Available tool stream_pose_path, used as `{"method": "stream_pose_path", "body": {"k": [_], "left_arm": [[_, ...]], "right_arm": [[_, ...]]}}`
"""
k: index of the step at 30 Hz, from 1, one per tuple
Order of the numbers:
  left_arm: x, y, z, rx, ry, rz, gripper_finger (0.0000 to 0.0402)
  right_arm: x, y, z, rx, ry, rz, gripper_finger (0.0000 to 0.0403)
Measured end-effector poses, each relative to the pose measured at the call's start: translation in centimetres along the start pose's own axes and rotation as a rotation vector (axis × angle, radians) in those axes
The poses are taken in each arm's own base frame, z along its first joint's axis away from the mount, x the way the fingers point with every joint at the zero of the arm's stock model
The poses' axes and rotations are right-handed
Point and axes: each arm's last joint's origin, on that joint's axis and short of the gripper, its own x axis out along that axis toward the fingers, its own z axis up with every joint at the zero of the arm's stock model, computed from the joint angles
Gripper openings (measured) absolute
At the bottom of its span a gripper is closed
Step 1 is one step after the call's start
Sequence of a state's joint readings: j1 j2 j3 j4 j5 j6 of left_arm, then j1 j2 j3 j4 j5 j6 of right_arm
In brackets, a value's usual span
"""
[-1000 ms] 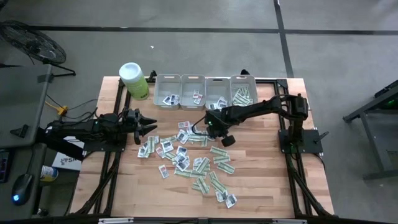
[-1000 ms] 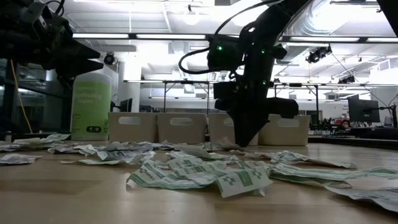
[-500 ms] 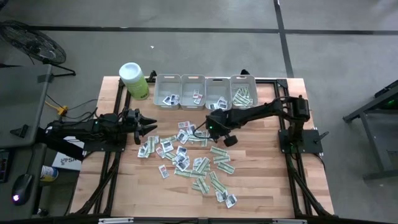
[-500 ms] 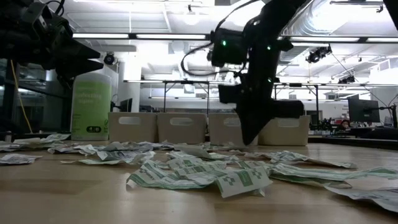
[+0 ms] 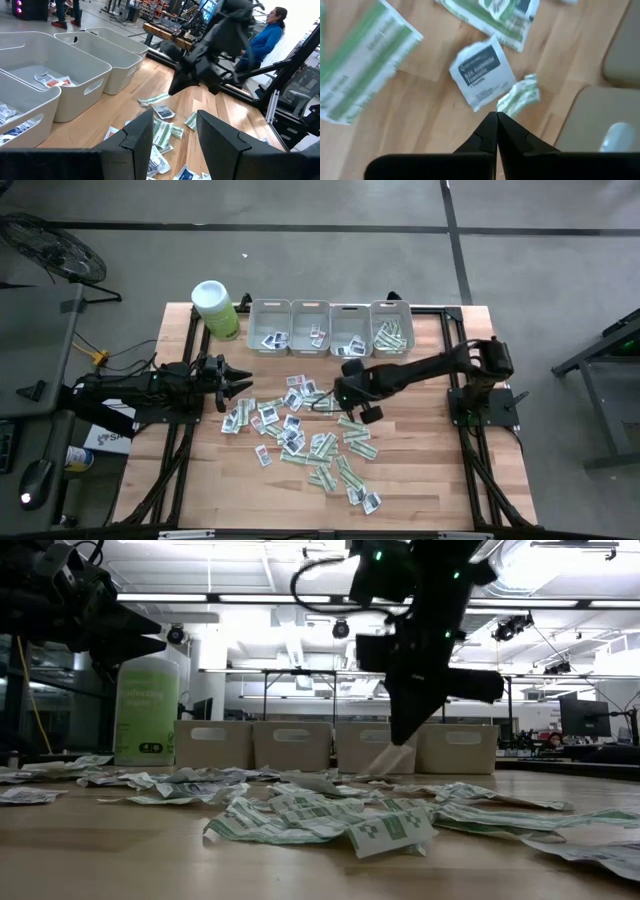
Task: Pick & Place First Aid Supplies
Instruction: Put the bandage into the right gray bin
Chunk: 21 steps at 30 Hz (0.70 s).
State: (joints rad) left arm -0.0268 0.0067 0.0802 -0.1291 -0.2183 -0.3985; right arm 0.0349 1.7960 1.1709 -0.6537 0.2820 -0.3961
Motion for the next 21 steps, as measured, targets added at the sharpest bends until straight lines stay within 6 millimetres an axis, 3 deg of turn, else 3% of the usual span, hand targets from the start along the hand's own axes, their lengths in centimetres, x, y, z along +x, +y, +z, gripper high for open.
{"method": "stream_pose_path", "body": {"k": [11, 21], "left_arm": [[0.0, 0.0, 0.0, 0.000, 0.001, 0.000, 0.0150], [0.0, 0.0, 0.0, 0.000, 0.000, 0.000, 0.0150]], "right_arm": [[-4.2, 1.1, 1.5, -0.013, -0.128, -0.257, 0.0000], [-5.7, -0.2, 0.3, 0.093, 0.031, -0.636, 0.0000]]}}
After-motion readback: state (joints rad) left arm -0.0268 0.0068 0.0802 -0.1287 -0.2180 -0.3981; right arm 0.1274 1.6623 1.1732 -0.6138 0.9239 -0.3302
